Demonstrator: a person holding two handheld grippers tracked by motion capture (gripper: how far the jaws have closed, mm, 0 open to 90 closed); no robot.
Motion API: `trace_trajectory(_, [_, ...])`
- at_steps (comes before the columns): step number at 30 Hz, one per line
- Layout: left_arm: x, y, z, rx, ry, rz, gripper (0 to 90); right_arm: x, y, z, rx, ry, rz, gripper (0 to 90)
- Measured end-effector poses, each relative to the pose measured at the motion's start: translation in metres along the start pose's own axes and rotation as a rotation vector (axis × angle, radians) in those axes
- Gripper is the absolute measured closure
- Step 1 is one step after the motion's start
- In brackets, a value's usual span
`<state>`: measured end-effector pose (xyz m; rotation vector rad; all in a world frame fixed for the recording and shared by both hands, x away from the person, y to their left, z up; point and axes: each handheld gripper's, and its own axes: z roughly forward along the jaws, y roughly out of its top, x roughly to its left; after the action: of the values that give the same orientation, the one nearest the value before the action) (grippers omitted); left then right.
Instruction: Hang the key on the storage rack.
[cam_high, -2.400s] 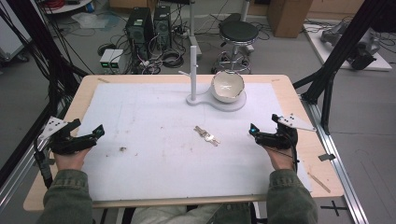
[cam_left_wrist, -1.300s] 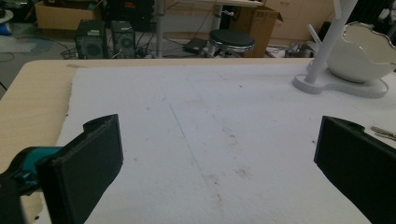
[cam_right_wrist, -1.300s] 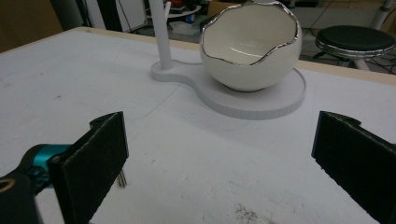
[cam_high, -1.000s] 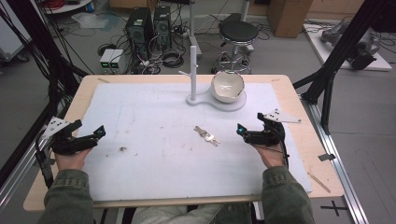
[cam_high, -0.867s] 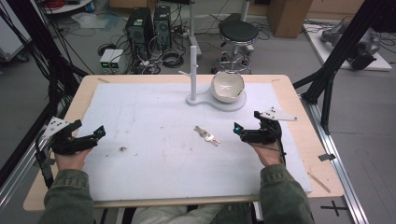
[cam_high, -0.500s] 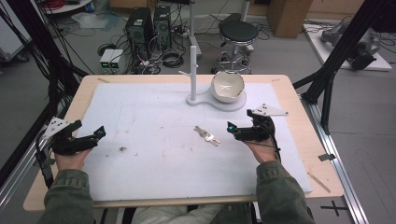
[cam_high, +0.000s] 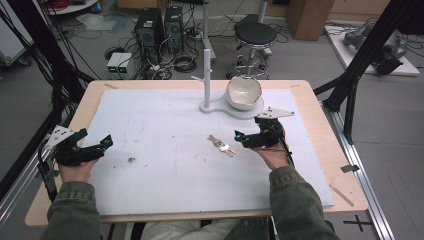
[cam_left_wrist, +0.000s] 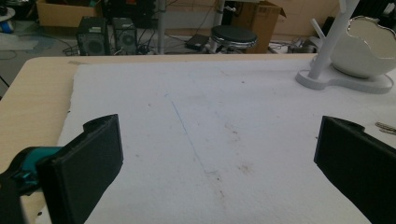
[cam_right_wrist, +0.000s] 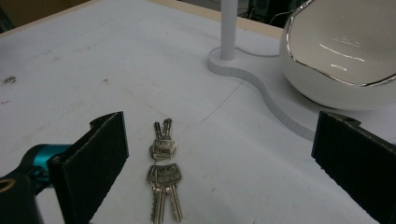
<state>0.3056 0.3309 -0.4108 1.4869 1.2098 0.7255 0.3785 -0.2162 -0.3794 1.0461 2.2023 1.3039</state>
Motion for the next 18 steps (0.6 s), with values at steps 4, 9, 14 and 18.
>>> trace_trajectory(4, [0.000,0.000,0.000,-0.001,0.000,-0.002,1.7,0.003,0.007,0.007,0.032,0.018,-0.008,2.7])
trace_trajectory(9, [0.000,0.000,0.000,0.000,-0.001,0.000,1.7,0.007,0.013,0.016,0.065,0.026,-0.023,2.7])
trace_trajectory(14, [0.000,0.000,0.000,-0.001,-0.001,-0.002,1.7,0.010,0.019,0.025,0.102,0.040,-0.040,2.7])
trace_trajectory(18, [0.000,0.000,0.000,-0.001,-0.002,-0.001,1.7,0.013,0.021,0.033,0.122,0.051,-0.037,2.7])
